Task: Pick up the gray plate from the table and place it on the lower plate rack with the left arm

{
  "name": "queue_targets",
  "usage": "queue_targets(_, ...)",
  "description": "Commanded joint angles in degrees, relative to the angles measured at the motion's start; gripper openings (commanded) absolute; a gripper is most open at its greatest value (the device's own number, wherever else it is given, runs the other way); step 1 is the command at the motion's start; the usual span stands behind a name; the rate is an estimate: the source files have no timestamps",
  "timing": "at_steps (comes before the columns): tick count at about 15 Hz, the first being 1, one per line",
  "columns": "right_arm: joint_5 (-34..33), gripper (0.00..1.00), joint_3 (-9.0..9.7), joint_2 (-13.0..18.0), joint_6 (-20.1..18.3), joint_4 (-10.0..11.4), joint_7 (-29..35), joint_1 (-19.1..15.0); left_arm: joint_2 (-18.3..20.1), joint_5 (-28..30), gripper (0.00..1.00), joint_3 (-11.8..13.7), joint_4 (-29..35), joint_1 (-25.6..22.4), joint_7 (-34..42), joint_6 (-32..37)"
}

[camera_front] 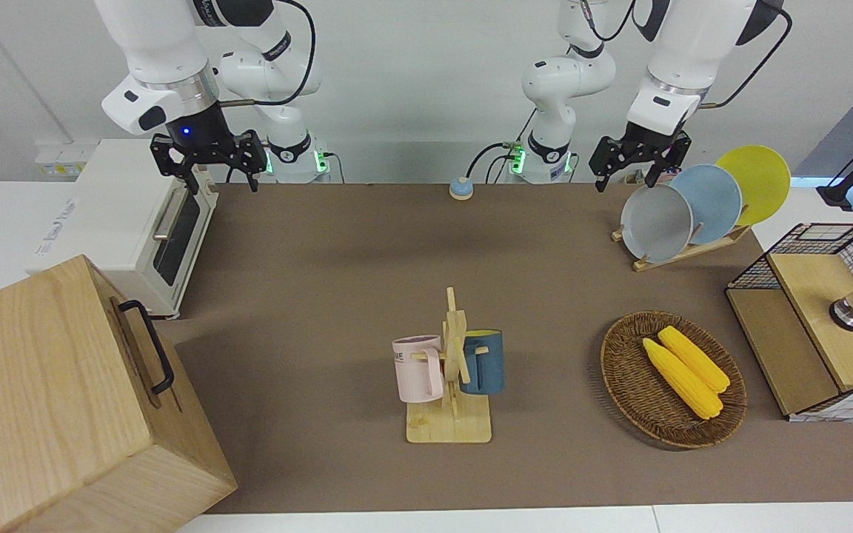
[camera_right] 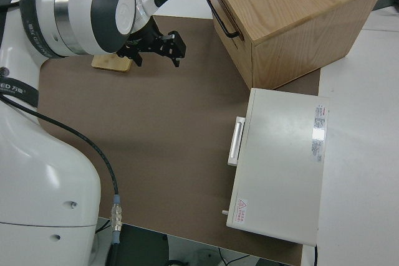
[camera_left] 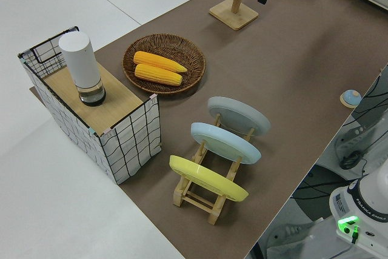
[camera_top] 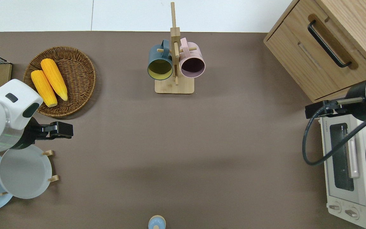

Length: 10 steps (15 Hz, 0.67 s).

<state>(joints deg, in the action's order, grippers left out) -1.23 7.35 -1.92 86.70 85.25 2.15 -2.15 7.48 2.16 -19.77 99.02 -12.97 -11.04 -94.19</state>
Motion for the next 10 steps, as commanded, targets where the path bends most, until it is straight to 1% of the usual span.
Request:
queue_targets(1,-0.17,0.983,1.18,-0.54,-0.92,-1.14,0.75,-1.28,-0.28,0.31,1.0,-0.18,-1.02,0.49,1.1,0.32)
queue_targets(3,-0.17,0.983,1.18,-0.54,-0.92,-1.14,0.75,-1.28,0.16,0.3,1.0,-0.09,-1.2,0.75,2.41,0.41)
queue_targets(5,-0.17,0.983,1.18,-0.54,-0.92,-1.23,0.75,-1.28,0.51,-0.04,1.0,0.7,-1.11,2.5,6.53,0.93)
queue_targets(6,-0.17,0.983,1.18,-0.54,-0.92,-1.14,0.75,-1.28,0.34,-0.22,1.0,3.48,-1.2,4.42,7.42,2.5)
queue_targets(7,-0.17,0.983,1.18,-0.54,-0.92,-1.23,0.75,-1.28,0.25,-0.22,1.0,5.51,-1.2,6.62,7.34,2.78)
queue_targets(8,-0.17,0.983,1.18,-0.54,-0.92,-1.14,0.75,-1.28,0.25,-0.22,1.0,6.67,-1.11,7.51,7.34,2.87)
queue_targets(10,-0.17,0.983,1.18,-0.54,-0.92,-1.23,0.75,-1.28,0.16,-0.22,1.0,6.85,-1.11,7.52,7.34,3.48)
